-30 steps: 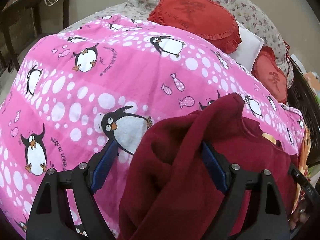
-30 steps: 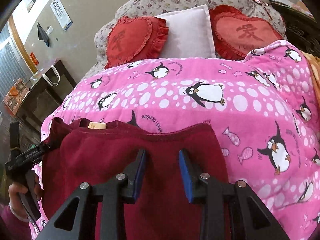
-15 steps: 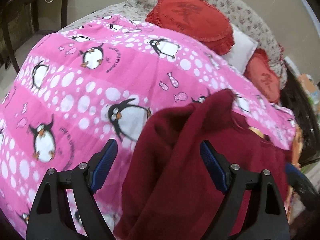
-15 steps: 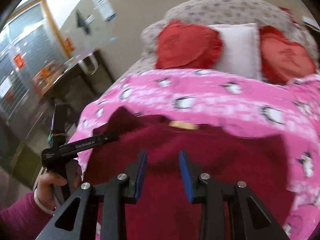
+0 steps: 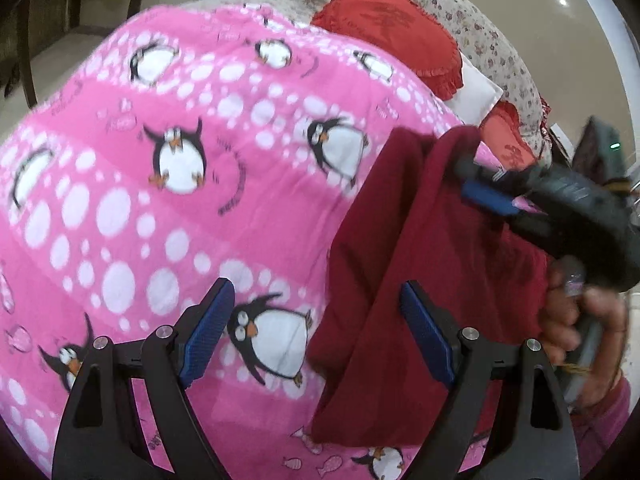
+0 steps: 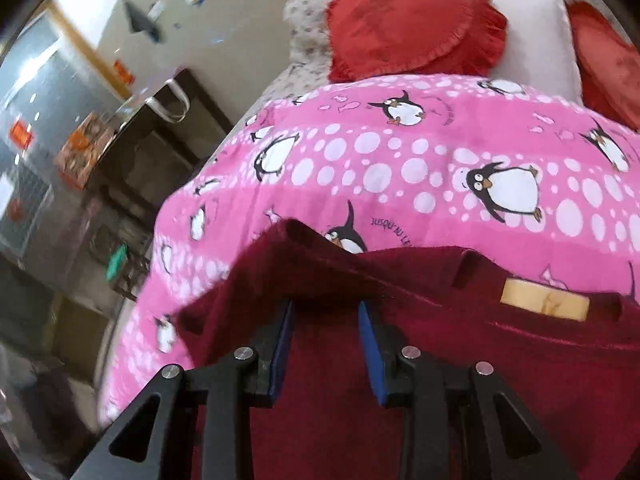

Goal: Fold small clothes

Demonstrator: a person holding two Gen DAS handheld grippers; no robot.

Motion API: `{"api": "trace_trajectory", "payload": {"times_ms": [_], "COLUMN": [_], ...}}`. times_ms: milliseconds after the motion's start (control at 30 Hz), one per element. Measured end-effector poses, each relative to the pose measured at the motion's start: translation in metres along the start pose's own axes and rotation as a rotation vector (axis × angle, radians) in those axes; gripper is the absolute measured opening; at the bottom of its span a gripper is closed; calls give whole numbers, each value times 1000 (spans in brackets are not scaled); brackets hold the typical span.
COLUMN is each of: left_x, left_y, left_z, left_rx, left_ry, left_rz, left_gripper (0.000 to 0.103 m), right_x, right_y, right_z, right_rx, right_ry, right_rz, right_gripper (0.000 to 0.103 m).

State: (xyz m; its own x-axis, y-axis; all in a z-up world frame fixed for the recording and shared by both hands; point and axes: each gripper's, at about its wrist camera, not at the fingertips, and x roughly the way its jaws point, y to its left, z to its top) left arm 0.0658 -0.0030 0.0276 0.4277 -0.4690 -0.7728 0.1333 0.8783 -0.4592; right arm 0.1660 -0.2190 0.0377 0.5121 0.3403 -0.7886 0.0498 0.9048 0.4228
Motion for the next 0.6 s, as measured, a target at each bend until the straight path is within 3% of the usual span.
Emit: {"api": "trace_trajectory", "payload": {"times_ms": [33,100,133,267,433,533,600], "left_x": [1,2,3,3,5,5,5], "left_y": [1,0,-1,0,0,-2,-4], "left_z": [-1,-4,-6,-8,-12,-14,-12], "left_rx": [0,13,17,6,37,59,71], "left_ry": [2,-6,-11,-21,-26,-22,-20], "left_rz": [-9,-18,-18,-39,-38,-37,-51], "left_gripper": [85,85,85,85,86,87,87], "right_x": [-6,-8,-2,31,71,76,70], "right_y": [10,28,40,68,82,86,83], "right_z": [-1,-2,-3,-3,-7,-11,-13], "right_rx": [-14,-63,-95,-167,-245,-331,-375], "right_ry": [-21,-30,-9,107,175,193,178], "right_rz": [20,-2,-24,-102,-247,-304,-338], "right_gripper": [46,70,75,77,84,80,47]}}
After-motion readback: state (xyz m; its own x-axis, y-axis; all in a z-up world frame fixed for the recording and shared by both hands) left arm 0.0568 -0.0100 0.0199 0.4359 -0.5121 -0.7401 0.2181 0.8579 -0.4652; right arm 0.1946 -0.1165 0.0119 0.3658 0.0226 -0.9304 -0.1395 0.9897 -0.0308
